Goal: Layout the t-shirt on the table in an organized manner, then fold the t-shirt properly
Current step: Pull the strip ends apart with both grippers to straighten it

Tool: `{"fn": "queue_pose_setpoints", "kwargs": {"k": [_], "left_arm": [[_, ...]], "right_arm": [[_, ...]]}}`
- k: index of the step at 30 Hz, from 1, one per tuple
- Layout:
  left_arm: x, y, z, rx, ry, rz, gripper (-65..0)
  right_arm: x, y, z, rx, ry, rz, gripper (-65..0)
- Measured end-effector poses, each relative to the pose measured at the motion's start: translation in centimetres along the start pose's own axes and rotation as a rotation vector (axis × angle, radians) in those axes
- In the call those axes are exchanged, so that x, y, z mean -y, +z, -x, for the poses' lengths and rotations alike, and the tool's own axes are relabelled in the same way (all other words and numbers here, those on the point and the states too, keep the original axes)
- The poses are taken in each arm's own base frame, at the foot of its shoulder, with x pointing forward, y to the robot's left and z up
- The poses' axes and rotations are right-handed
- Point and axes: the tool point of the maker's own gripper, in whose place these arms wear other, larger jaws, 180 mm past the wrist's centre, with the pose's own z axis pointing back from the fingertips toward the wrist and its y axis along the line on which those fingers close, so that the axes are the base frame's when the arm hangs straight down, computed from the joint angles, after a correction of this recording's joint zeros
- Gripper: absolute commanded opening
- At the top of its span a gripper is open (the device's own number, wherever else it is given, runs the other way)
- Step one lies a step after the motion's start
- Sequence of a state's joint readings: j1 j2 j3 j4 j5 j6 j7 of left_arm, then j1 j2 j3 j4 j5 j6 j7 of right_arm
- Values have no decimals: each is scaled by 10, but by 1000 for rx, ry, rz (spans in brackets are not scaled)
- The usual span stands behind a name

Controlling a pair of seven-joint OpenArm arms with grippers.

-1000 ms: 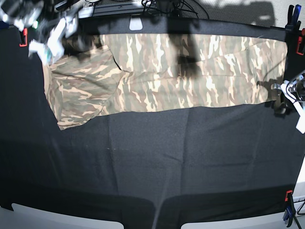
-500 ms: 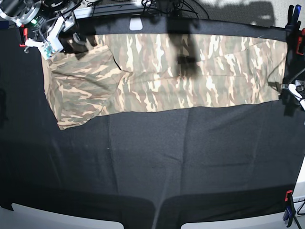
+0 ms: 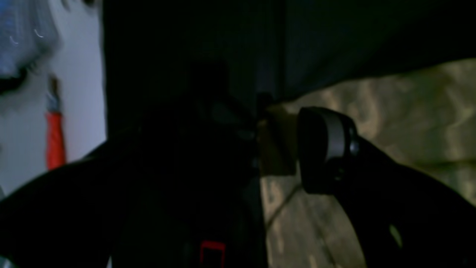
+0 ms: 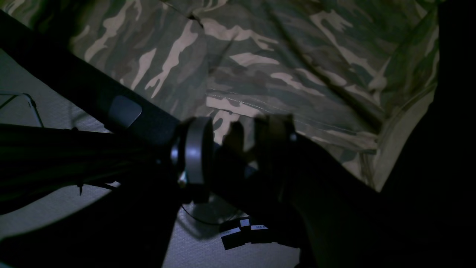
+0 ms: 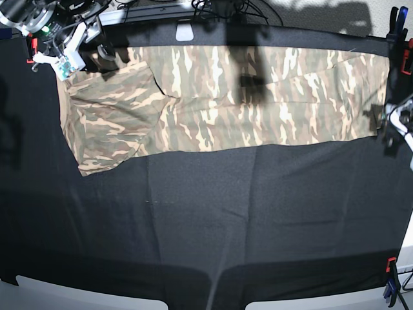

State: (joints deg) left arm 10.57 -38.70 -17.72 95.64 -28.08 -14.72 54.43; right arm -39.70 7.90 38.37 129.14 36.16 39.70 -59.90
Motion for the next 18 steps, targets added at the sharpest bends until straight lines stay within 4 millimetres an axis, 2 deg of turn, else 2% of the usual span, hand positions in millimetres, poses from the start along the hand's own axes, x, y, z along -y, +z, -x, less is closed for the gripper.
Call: {"fn": "queue_pose_setpoints", "kwargs": {"k": [3,4,8,10,14,18], "left_arm": [[-3,-13,34,-111,109,111,-195],[4,-16,38,-123,152,178,-195],[31,-16,27,-65,245,420,-195],[26,-22,32,-80,273,428,-195],[2,-39,47,-133,341,382,-195],[-13,-43,45,-141,392,407,-195]], "right_arm": [[0,0,0,0,1,0,-411],[0,0,0,0,1,0,-411],[0,0,0,-1,2,1,-411],[0,0,0,-1,3,1,-411],[0,0,0,-1,2,1,-411],[1,0,0,-2,4,1,-411]]}}
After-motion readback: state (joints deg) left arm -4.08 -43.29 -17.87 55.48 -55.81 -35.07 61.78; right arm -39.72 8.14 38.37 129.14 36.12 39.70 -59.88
